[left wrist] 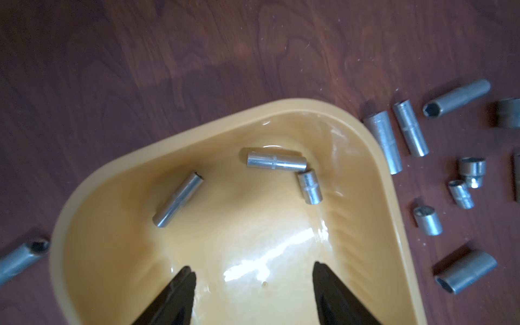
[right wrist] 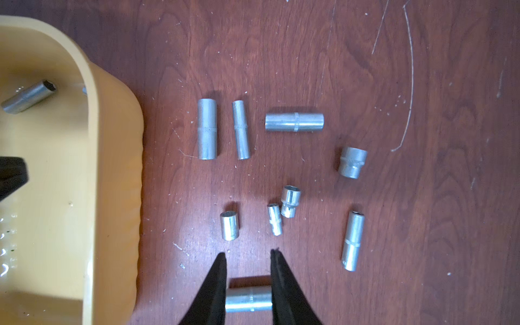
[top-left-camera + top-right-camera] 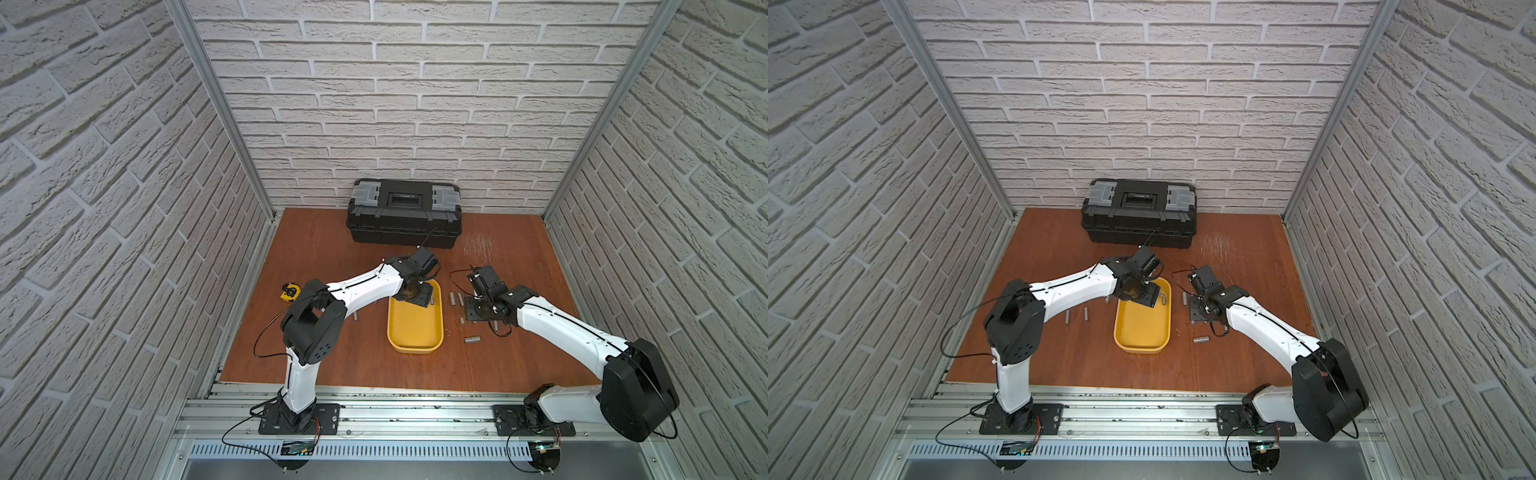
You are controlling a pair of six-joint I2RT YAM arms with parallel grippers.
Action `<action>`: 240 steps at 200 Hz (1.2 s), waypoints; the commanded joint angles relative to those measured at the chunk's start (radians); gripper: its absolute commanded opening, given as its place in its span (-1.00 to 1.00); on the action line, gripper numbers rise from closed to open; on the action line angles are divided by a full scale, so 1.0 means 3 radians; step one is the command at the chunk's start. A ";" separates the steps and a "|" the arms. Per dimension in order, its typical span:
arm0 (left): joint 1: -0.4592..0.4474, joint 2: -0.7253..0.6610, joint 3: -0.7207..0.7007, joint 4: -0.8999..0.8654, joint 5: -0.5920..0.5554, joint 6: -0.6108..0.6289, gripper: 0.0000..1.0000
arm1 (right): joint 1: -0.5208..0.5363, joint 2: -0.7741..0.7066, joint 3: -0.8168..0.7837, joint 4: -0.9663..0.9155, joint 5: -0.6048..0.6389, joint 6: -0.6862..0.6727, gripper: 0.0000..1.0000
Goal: Take out the socket from the storage box
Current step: Pick up the socket head from the storage box.
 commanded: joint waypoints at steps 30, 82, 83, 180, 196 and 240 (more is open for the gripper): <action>-0.0024 0.0362 0.0333 -0.0007 0.0191 0.0049 0.25 | -0.0081 -0.0210 -0.0109 -0.0027 0.0073 0.0082 -0.42; -0.0038 0.0582 0.0500 0.0004 0.0305 0.0053 0.18 | -0.0115 -0.0233 -0.0173 -0.0017 0.0047 0.0103 -0.42; -0.0039 0.0587 0.0506 0.0000 0.0303 0.0056 0.17 | -0.0114 -0.0233 -0.0176 -0.0017 0.0044 0.0103 -0.42; -0.0073 0.0859 0.0738 -0.0085 0.0322 0.0094 0.07 | -0.0139 -0.0178 -0.0163 0.0004 -0.0022 0.0082 -0.42; -0.0071 0.0888 0.0750 -0.0101 0.0316 0.0096 -0.01 | -0.0148 -0.0171 -0.0163 0.0004 -0.0037 0.0082 -0.42; -0.0070 0.0944 0.0723 -0.0158 0.0246 0.0144 -0.42 | -0.0152 -0.0158 -0.0183 0.0019 -0.0045 0.0090 -0.42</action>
